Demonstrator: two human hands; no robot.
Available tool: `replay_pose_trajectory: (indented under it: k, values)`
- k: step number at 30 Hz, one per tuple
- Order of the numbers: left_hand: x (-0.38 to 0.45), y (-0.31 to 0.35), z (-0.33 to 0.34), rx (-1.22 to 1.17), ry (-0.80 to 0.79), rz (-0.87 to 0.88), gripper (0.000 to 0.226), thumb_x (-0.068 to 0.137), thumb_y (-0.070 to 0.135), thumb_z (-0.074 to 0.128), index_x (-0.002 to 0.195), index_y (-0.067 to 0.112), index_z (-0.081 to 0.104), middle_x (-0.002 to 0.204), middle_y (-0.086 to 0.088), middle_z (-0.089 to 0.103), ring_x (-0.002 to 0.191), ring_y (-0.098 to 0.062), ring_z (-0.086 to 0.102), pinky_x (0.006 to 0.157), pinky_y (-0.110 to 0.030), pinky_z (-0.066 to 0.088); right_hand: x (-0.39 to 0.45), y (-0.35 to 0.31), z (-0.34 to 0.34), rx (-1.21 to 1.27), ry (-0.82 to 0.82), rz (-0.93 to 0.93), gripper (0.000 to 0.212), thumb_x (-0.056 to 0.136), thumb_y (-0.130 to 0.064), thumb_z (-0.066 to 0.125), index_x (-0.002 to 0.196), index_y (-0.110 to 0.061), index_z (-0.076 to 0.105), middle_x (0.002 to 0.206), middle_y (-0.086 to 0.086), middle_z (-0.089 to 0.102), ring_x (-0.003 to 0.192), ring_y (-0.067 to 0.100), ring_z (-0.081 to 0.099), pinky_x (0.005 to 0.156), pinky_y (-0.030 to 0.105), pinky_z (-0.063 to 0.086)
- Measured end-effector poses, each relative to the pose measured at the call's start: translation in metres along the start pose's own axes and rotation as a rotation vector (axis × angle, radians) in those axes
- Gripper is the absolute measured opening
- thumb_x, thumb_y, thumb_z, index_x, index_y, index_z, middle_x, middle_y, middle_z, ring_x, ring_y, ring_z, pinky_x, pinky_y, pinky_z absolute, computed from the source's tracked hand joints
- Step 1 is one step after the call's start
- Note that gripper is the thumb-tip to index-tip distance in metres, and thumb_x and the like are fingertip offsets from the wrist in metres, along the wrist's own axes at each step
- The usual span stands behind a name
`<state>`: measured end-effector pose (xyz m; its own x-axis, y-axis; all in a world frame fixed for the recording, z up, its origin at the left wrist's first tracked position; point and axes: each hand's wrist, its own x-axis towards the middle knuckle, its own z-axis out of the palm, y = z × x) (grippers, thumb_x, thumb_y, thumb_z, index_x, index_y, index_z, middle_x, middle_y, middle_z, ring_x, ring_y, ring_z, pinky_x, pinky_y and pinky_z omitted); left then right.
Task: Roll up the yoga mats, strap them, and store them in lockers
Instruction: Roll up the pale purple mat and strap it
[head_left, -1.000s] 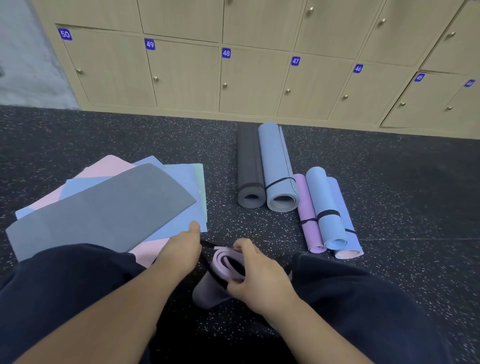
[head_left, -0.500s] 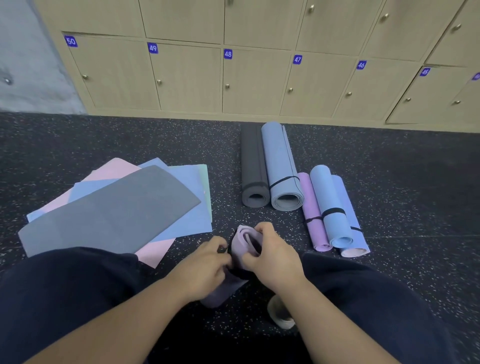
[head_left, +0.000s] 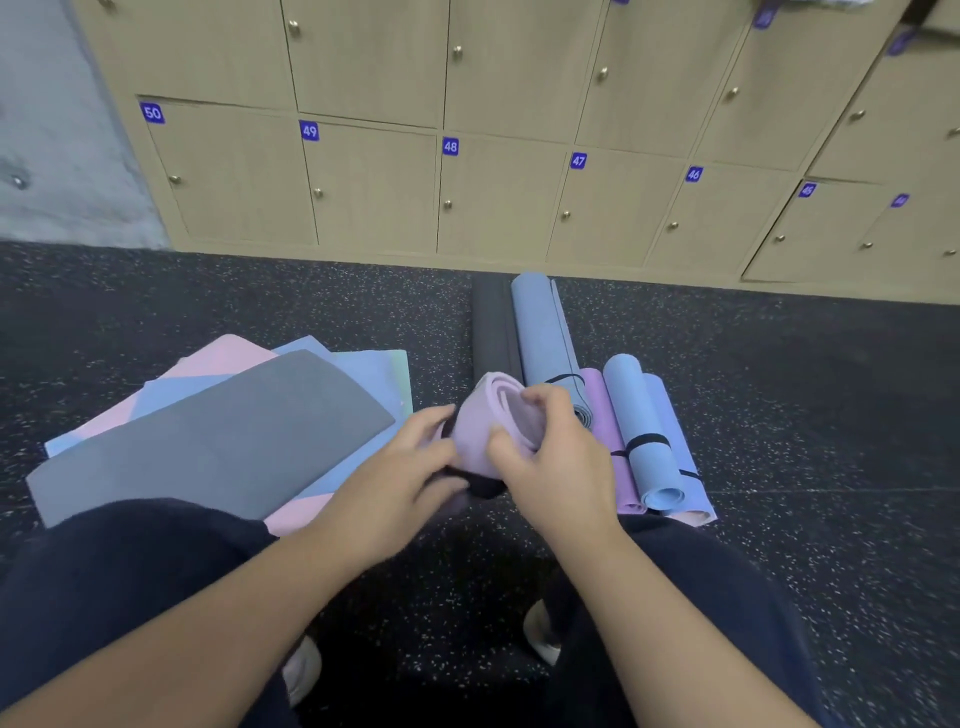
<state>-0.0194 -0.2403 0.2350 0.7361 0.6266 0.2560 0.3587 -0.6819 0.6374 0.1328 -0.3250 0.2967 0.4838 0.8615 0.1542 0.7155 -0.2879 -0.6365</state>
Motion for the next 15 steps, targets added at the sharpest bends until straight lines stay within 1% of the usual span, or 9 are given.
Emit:
replay_pose_trajectory:
  k: [2, 4, 5, 7, 9, 10, 12, 14, 15]
  values:
    - [0.0, 0.012, -0.011, -0.014, 0.04, 0.001, 0.029, 0.085, 0.05, 0.046, 0.089, 0.023, 0.057, 0.146, 0.007, 0.034, 0.125, 0.0, 0.04, 0.099, -0.024, 0.035, -0.003, -0.013, -0.007, 0.049, 0.062, 0.0, 0.041, 0.083, -0.043, 0.058, 0.12, -0.031, 0.044, 0.114, -0.01, 0.062, 0.103, 0.022, 0.059, 0.085, 0.033, 0.044]
    - [0.0, 0.025, -0.024, -0.026, 0.075, -0.018, 0.018, 0.09, 0.039, 0.057, 0.086, 0.021, 0.054, 0.142, 0.006, 0.039, 0.115, -0.002, 0.046, 0.093, -0.024, 0.037, -0.004, -0.028, -0.015, 0.065, 0.108, -0.022, 0.042, 0.083, -0.047, 0.059, 0.119, -0.03, 0.045, 0.112, -0.009, 0.062, 0.102, 0.02, 0.059, 0.086, 0.033, 0.045]
    - [0.001, 0.031, -0.031, -0.033, 0.097, -0.019, 0.018, 0.091, 0.035, 0.058, 0.085, 0.019, 0.053, 0.138, 0.007, 0.043, 0.113, -0.003, 0.046, 0.092, -0.024, 0.039, -0.004, -0.036, -0.019, 0.061, 0.129, -0.048, 0.043, 0.083, -0.049, 0.059, 0.118, -0.029, 0.045, 0.112, -0.01, 0.061, 0.103, 0.019, 0.058, 0.086, 0.032, 0.044]
    - [-0.001, 0.043, -0.044, -0.068, 0.145, 0.001, 0.026, 0.088, 0.042, 0.055, 0.087, 0.016, 0.055, 0.123, 0.01, 0.051, 0.109, -0.002, 0.048, 0.087, -0.025, 0.042, -0.003, -0.053, -0.028, 0.082, 0.167, -0.098, 0.047, 0.083, -0.053, 0.058, 0.12, -0.026, 0.047, 0.115, -0.011, 0.06, 0.108, 0.015, 0.055, 0.086, 0.03, 0.042]
    - [-0.004, 0.056, -0.056, -0.125, 0.197, 0.01, 0.024, 0.085, 0.043, 0.052, 0.084, 0.019, 0.053, 0.099, 0.012, 0.054, 0.095, -0.005, 0.051, 0.079, -0.026, 0.044, -0.001, -0.069, -0.038, 0.117, 0.174, -0.126, 0.05, 0.084, -0.054, 0.058, 0.123, -0.024, 0.047, 0.118, -0.01, 0.059, 0.111, 0.015, 0.054, 0.085, 0.029, 0.039]
    - [-0.006, 0.061, -0.061, -0.144, 0.219, 0.008, 0.024, 0.084, 0.043, 0.052, 0.082, 0.019, 0.052, 0.092, 0.01, 0.053, 0.09, -0.007, 0.051, 0.077, -0.027, 0.044, -0.001, -0.076, -0.043, 0.123, 0.166, -0.132, 0.051, 0.084, -0.054, 0.058, 0.123, -0.023, 0.047, 0.118, -0.009, 0.059, 0.112, 0.016, 0.054, 0.083, 0.028, 0.038]
    - [-0.009, 0.07, -0.07, -0.162, 0.258, 0.015, 0.027, 0.082, 0.05, 0.05, 0.078, 0.023, 0.05, 0.087, 0.009, 0.052, 0.084, -0.007, 0.05, 0.075, -0.028, 0.043, 0.0, -0.088, -0.054, 0.111, 0.144, -0.142, 0.051, 0.085, -0.054, 0.058, 0.123, -0.022, 0.047, 0.117, -0.007, 0.059, 0.112, 0.017, 0.053, 0.078, 0.027, 0.034]
    - [-0.012, 0.077, -0.077, -0.178, 0.286, 0.021, 0.025, 0.08, 0.053, 0.046, 0.075, 0.029, 0.049, 0.084, 0.01, 0.054, 0.08, -0.005, 0.05, 0.072, -0.03, 0.041, -0.001, -0.096, -0.062, 0.099, 0.126, -0.154, 0.052, 0.085, -0.054, 0.058, 0.123, -0.021, 0.047, 0.118, -0.005, 0.059, 0.113, 0.018, 0.053, 0.078, 0.026, 0.033]
    - [-0.013, 0.08, -0.08, -0.191, 0.297, 0.015, 0.024, 0.08, 0.054, 0.045, 0.074, 0.031, 0.049, 0.083, 0.009, 0.055, 0.079, -0.006, 0.05, 0.072, -0.031, 0.041, -0.003, -0.099, -0.065, 0.103, 0.119, -0.152, 0.052, 0.085, -0.055, 0.058, 0.123, -0.022, 0.048, 0.119, -0.004, 0.06, 0.113, 0.018, 0.053, 0.078, 0.026, 0.033]
